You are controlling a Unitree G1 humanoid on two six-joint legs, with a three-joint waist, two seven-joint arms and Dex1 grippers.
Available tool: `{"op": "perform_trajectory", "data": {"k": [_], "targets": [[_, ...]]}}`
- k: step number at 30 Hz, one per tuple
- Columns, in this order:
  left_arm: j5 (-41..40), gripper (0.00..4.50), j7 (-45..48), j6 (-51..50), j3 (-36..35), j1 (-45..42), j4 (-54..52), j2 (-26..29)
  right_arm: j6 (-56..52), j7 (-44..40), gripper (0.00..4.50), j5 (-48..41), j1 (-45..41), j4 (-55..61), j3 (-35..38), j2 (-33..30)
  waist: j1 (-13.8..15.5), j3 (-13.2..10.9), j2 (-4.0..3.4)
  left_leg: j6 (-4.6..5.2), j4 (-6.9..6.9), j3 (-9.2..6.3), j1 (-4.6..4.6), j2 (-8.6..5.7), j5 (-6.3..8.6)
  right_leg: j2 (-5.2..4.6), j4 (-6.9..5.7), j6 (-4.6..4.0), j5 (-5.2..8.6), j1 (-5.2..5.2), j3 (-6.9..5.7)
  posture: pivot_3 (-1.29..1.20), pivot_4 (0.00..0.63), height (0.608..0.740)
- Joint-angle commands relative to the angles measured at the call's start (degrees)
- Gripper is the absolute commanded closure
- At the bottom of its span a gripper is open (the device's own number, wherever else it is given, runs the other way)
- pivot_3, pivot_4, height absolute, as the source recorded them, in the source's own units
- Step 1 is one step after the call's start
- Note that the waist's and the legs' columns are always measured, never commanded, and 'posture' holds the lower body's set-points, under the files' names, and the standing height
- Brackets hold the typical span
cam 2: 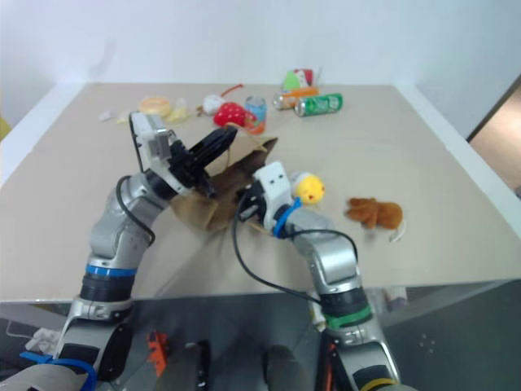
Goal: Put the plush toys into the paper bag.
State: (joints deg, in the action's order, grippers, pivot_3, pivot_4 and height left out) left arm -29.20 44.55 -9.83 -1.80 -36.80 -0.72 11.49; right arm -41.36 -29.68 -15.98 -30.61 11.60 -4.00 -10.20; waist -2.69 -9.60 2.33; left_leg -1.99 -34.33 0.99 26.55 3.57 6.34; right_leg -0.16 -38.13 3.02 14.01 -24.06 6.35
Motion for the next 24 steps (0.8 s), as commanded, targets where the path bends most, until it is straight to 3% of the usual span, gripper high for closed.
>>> {"op": "perform_trajectory", "data": {"k": [1,5,7,11,16,24], "targets": [[-0.23,4.5,1.92,1.64,-0.88,-0.56,-0.76,1.71,-4.11,-3.57,2.82,-8.24,1.61,9.69,5.97,-3.65,0.02,0.0,0.0,0.0,0.0,0.0,0.0,0.0,0.0,-0.01,0.0,-0.03,0.04,0.01,0.0,0.0,0.15,0.74],[-1.55,4.5,3.86,0.86,-1.67,-0.51,-1.03,3.56,-7.29,-4.86,0.75,-12.64,4.16,15.07,9.53,-9.49,-0.03,0.0,0.0,0.0,0.0,0.01,0.02,-0.04,0.0,-0.06,0.01,-0.24,0.2,0.01,0.0,0.0,0.15,0.74],[-1.95,4.5,4.89,0.49,-1.81,-0.31,-1.11,4.53,-7.99,-5.97,0.02,-14.73,5.32,16.54,12.69,-13.25,-0.04,0.0,0.0,0.0,0.0,0.0,0.02,-0.03,0.0,-0.04,0.01,-0.26,0.2,0.0,0.0,0.0,0.15,0.74],[-3.12,4.5,6.65,-0.62,-1.44,0.26,-2.24,5.58,-6.25,-7.86,0.02,-12.91,7.9,16.28,16.0,-22.85,-0.04,0.0,0.0,0.0,-0.01,0.02,0.01,-0.04,0.0,-0.07,0.01,-0.28,0.21,0.0,0.0,0.0,0.15,0.74],[-4.29,4.5,9.75,-1.83,-0.03,1.77,-4.62,6.81,1.77,-10.08,0.02,-4.22,12.92,11.2,15.78,-35.42,-0.03,-0.01,0.0,0.0,0.01,0.03,0.01,-0.09,0.0,-0.13,0.03,-0.29,0.28,-0.01,0.01,0.0,0.15,0.74],[-4.45,4.5,9.65,-1.84,-0.04,1.77,-4.69,6.61,11.51,-11.71,0.02,3.9,15.26,0.96,14.9,-43.18,-0.06,-0.01,0.0,0.0,-0.02,0.05,-0.04,-0.12,0.0,-0.15,0.03,-0.31,0.26,0.0,0.01,0.0,0.15,0.74]]}}
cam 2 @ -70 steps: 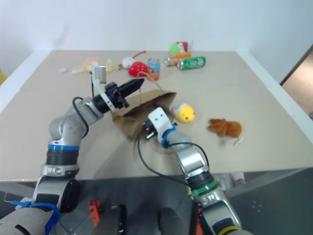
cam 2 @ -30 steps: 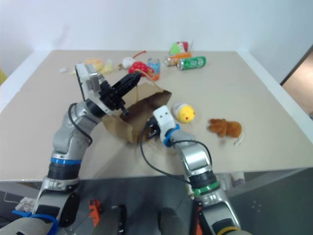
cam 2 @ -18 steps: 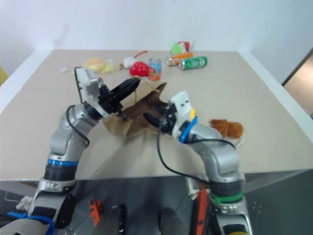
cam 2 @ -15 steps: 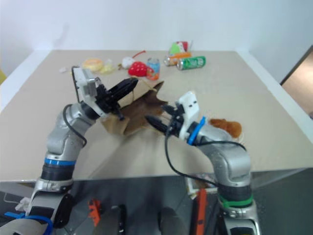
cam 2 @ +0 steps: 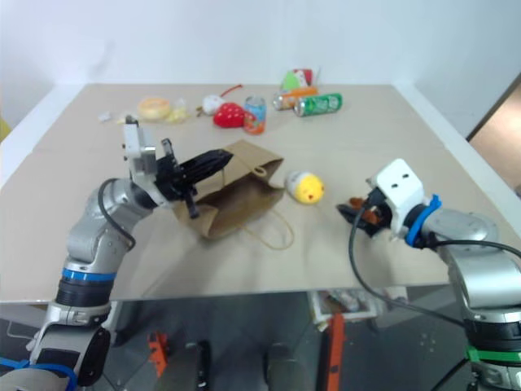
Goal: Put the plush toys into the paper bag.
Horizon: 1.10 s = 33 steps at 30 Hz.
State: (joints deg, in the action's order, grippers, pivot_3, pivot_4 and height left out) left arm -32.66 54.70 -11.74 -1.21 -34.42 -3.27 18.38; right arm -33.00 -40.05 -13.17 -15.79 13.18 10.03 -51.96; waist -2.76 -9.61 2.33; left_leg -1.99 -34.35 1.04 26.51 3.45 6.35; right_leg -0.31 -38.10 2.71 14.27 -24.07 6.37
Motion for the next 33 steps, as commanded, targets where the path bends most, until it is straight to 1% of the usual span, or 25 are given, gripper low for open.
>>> {"op": "perform_trajectory", "data": {"k": [1,5,7,16,21,24,25,26,30,31,32,33], "targets": [[-1.04,4.5,-0.61,0.07,-0.62,-0.62,-2.13,-0.38,3.78,-1.69,0.02,1.33,0.52,-1.23,0.85,-1.67,0.0,0.0,0.0,0.0,0.0,0.0,0.0,0.0,0.0,0.0,0.0,0.0,0.0,0.01,0.0,0.0,0.15,0.74],[-1.0,4.5,-0.86,0.01,-0.37,-0.67,-2.27,-0.64,7.71,-2.73,0.02,5.66,1.94,-5.07,-1.17,-4.11,0.03,0.0,0.0,0.0,0.0,0.0,0.01,-0.02,0.0,-0.01,0.0,0.04,0.02,0.01,0.0,0.0,0.15,0.74],[-1.04,4.5,-0.99,-0.14,-0.3,-0.65,-2.43,-0.74,9.73,-1.03,0.02,9.51,1.62,-8.51,-3.19,-4.91,0.04,0.0,0.0,0.0,0.0,-0.01,0.01,-0.03,0.0,-0.02,0.0,0.05,0.03,0.02,0.0,0.0,0.15,0.74],[-1.22,4.5,-2.09,-1.35,-0.25,-0.7,-3.68,-1.12,8.28,3.5,0.02,13.7,-3.72,-14.55,-7.6,1.31,-0.01,-0.01,-0.02,0.0,-0.02,-0.02,-0.05,-0.05,0.0,0.0,-0.01,0.05,-0.03,0.04,0.02,0.0,0.15,0.74],[-0.98,4.5,-2.8,-1.51,-0.05,-0.97,-4.0,-1.45,7.59,5.94,0.02,16.23,-5.38,-19.08,-9.11,2.97,0.05,-0.01,-0.02,0.0,-0.02,-0.03,-0.04,-0.12,0.0,-0.04,0.0,0.12,0.02,0.1,0.04,0.0,0.15,0.74],[-0.75,4.5,-3.28,-1.44,-0.18,-1.03,-4.15,-1.58,5.29,7.41,0.02,16.55,-5.84,-19.54,-8.52,3.85,0.05,-0.01,-0.02,0.0,-0.02,-0.04,-0.04,-0.14,0.0,-0.05,0.0,0.13,0.02,0.11,0.05,0.0,0.15,0.74],[-0.71,4.5,-3.53,-1.4,-0.27,-1.04,-4.17,-1.63,4.45,7.61,0.54,16.49,-5.93,-19.39,-8.25,3.95,0.05,-0.01,-0.02,0.0,-0.03,-0.05,-0.04,-0.14,0.0,-0.05,0.0,0.13,0.02,0.11,0.05,0.0,0.15,0.74],[-0.68,4.5,-3.71,-1.35,-0.31,-1.07,-4.18,-1.66,3.71,7.85,0.87,16.43,-5.97,-19.2,-8.01,3.98,0.06,-0.01,-0.02,0.01,-0.03,-0.05,-0.04,-0.14,0.0,-0.05,-0.01,0.13,0.02,0.11,0.05,0.0,0.15,0.74],[-0.68,4.5,-4.22,-1.21,-0.69,-1.22,-4.12,-1.6,2.54,7.16,2.73,16.14,-5.66,-18.03,-7.9,3.48,0.05,-0.01,-0.02,0.01,-0.03,-0.05,-0.04,-0.14,-0.01,-0.04,-0.01,0.14,0.01,0.13,0.05,0.0,0.15,0.74],[-0.89,4.5,-4.38,-1.3,-0.9,-1.39,-3.97,-1.58,2.49,6.92,3.27,16.1,-5.67,-17.86,-7.94,3.36,0.05,-0.01,-0.02,0.01,-0.03,-0.06,-0.04,-0.14,-0.01,-0.04,-0.01,0.15,0.01,0.13,0.05,0.0,0.15,0.74],[-1.15,4.5,-4.48,-1.45,-1.1,-1.57,-3.82,-1.5,2.36,6.69,3.62,15.91,-5.72,-17.68,-7.85,3.34,0.05,-0.01,-0.02,0.01,-0.03,-0.06,-0.05,-0.14,-0.01,-0.04,-0.01,0.15,0.01,0.13,0.05,0.0,0.15,0.74],[-1.33,4.5,-4.53,-1.56,-1.22,-1.69,-3.73,-1.44,2.26,6.53,4.16,15.78,-5.77,-17.55,-7.78,3.35,0.05,-0.01,-0.02,0.01,-0.04,-0.06,-0.05,-0.14,-0.01,-0.04,-0.01,0.15,0.0,0.14,0.05,0.0,0.15,0.74]]}}
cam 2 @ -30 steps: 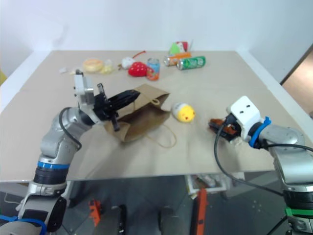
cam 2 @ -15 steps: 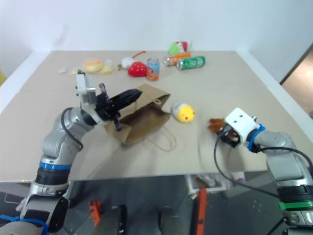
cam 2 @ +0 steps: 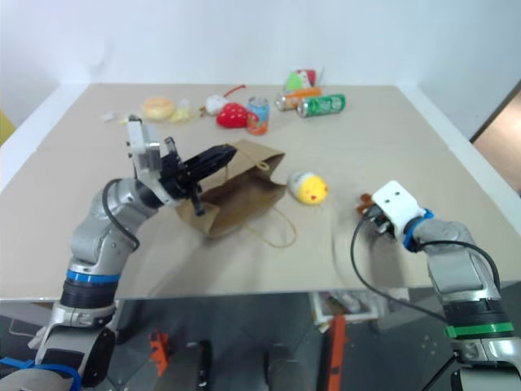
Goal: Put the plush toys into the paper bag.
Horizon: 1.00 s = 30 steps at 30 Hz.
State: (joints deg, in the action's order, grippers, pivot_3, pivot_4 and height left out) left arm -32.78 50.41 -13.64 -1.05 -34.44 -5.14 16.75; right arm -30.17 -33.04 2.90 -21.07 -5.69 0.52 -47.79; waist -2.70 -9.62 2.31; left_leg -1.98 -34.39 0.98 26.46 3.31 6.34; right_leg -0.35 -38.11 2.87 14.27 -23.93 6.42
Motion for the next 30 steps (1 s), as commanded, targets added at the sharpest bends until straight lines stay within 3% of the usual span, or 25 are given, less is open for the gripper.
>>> {"op": "perform_trajectory", "data": {"k": [1,4,9,13,19,30], "targets": [[-1.38,4.5,-0.18,0.28,-1.57,-1.84,-1.62,0.3,-0.48,-0.67,4.41,-0.44,-0.62,1.58,1.89,-0.86,0.0,0.0,0.0,0.0,-0.01,0.0,0.0,0.0,0.0,0.0,0.0,0.0,0.0,0.01,0.0,0.0,0.15,0.74],[-1.85,4.5,-0.09,0.08,-1.9,-2.09,-1.13,0.36,0.88,-0.5,4.48,-4.04,-2.95,3.63,5.14,1.42,-0.01,0.0,0.0,0.0,-0.03,0.0,-0.01,0.0,0.0,0.0,0.0,0.02,-0.02,0.02,0.0,0.0,0.15,0.74],[-2.2,4.5,0.2,-0.4,-1.83,-2.02,-0.97,0.2,-3.14,-8.35,4.48,-20.17,-4.81,17.98,11.62,5.23,-0.34,-0.06,-0.09,0.01,-0.01,-0.05,-0.03,0.03,-0.01,0.1,-0.01,0.33,-0.24,-0.02,0.04,0.0,0.15,0.74],[-2.29,4.5,0.88,-0.59,-1.69,-2.22,-0.52,0.48,-10.79,-15.46,4.48,-34.19,-5.06,28.89,13.85,3.7,0.18,-0.05,-0.09,0.0,0.0,-0.21,0.02,0.01,0.0,0.12,0.0,0.36,-0.14,0.07,0.0,0.0,0.15,0.74],[-2.33,4.5,1.56,-0.43,-1.67,-2.79,0.34,0.48,-8.87,-15.12,4.48,-29.66,-7.62,30.0,3.35,3.21,0.05,-0.05,-0.09,0.0,-0.03,-0.17,0.0,-0.01,0.0,0.04,0.01,-0.01,-0.01,0.07,-0.03,0.0,0.15,0.74],[-2.43,4.5,1.94,-0.34,-1.74,-2.64,0.14,0.14,0.71,-15.89,4.48,-16.05,-15.47,23.62,-14.73,8.24,-0.03,-0.05,-0.09,0.0,0.04,-0.19,0.0,0.03,0.0,0.11,0.0,-0.03,-0.01,-0.01,-0.05,0.0,0.15,0.74]]}}
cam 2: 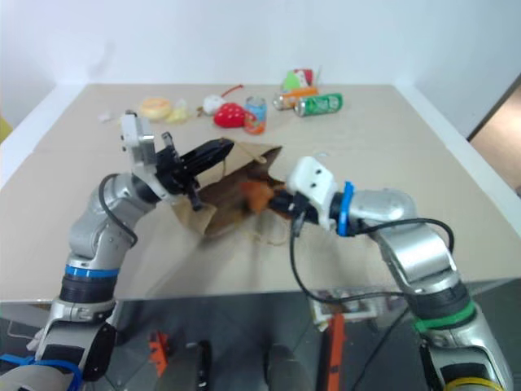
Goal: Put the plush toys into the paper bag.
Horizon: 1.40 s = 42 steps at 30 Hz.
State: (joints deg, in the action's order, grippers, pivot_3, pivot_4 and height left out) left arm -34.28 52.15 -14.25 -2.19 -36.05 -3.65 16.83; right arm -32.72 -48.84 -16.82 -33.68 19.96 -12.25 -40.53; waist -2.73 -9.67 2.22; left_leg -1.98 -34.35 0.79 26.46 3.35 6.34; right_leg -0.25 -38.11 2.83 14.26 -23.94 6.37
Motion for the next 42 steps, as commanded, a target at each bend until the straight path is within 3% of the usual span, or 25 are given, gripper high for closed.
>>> {"op": "perform_trajectory", "data": {"k": [1,8,13,18,21,30,34,42], "targets": [[-0.95,4.5,0.25,0.29,-0.56,-0.89,-1.44,0.04,4.33,-0.32,4.48,4.93,-3.82,-3.07,-3.11,1.41,0.0,0.0,0.0,0.0,0.0,0.0,0.01,-0.01,0.0,-0.01,0.0,0.0,0.0,0.0,0.0,0.0,0.15,0.74],[-0.89,4.5,0.46,0.38,-0.62,-1.02,-1.09,-0.15,9.95,-1.68,4.48,11.8,-8.96,-8.94,-9.21,5.52,0.01,0.0,0.0,0.0,-0.02,0.01,0.02,-0.01,0.0,-0.01,0.0,0.01,-0.01,-0.01,0.0,0.0,0.15,0.74],[-0.83,4.5,0.29,0.36,-0.49,-1.0,-1.28,-0.49,14.12,0.82,4.48,16.84,-12.22,-16.08,-12.57,12.05,-0.04,0.0,0.0,0.0,-0.01,0.02,0.01,0.0,0.0,-0.01,0.0,0.0,-0.03,-0.02,0.0,0.0,0.15,0.74],[-0.71,4.5,-0.28,0.27,-0.38,-0.83,-1.81,-0.79,13.82,1.88,2.38,16.91,-11.99,-18.38,-10.24,15.76,0.14,0.0,0.0,0.0,0.0,0.0,0.03,0.02,0.0,0.01,-0.01,0.27,-0.17,-0.01,-0.01,0.0,0.15,0.74],[-0.75,4.5,-0.75,0.22,-0.38,-0.73,-2.0,-0.84,11.29,1.86,0.81,14.88,-11.45,-17.48,-7.25,15.46,0.21,0.0,0.0,0.0,-0.01,-0.01,0.07,-0.01,0.0,-0.01,-0.01,0.3,-0.15,-0.01,-0.01,0.0,0.15,0.74],[-1.2,4.5,-1.32,-0.07,-0.82,-0.96,-1.12,-0.9,-0.35,-4.18,0.81,0.88,-4.13,-3.57,6.33,7.24,0.17,0.0,0.0,0.0,0.01,-0.02,0.06,0.02,0.0,0.0,-0.01,0.24,-0.13,-0.02,-0.03,0.0,0.15,0.74],[-1.28,4.5,-1.51,-0.18,-0.73,-1.11,-0.94,-1.1,-4.99,-7.02,0.81,-5.1,3.67,3.52,11.28,1.38,0.18,0.0,0.01,0.0,0.02,-0.02,0.06,0.01,0.0,-0.01,-0.01,0.12,-0.02,0.0,-0.03,0.0,0.15,0.74],[-1.35,4.5,-1.45,-0.61,-0.67,-1.38,-0.93,-1.44,3.56,4.25,0.81,5.57,5.36,-8.16,16.58,-4.71,0.03,0.0,0.01,0.0,-0.11,0.04,0.01,-0.03,0.0,-0.06,0.0,-0.04,-0.11,0.0,-0.01,0.0,0.15,0.74]]}}
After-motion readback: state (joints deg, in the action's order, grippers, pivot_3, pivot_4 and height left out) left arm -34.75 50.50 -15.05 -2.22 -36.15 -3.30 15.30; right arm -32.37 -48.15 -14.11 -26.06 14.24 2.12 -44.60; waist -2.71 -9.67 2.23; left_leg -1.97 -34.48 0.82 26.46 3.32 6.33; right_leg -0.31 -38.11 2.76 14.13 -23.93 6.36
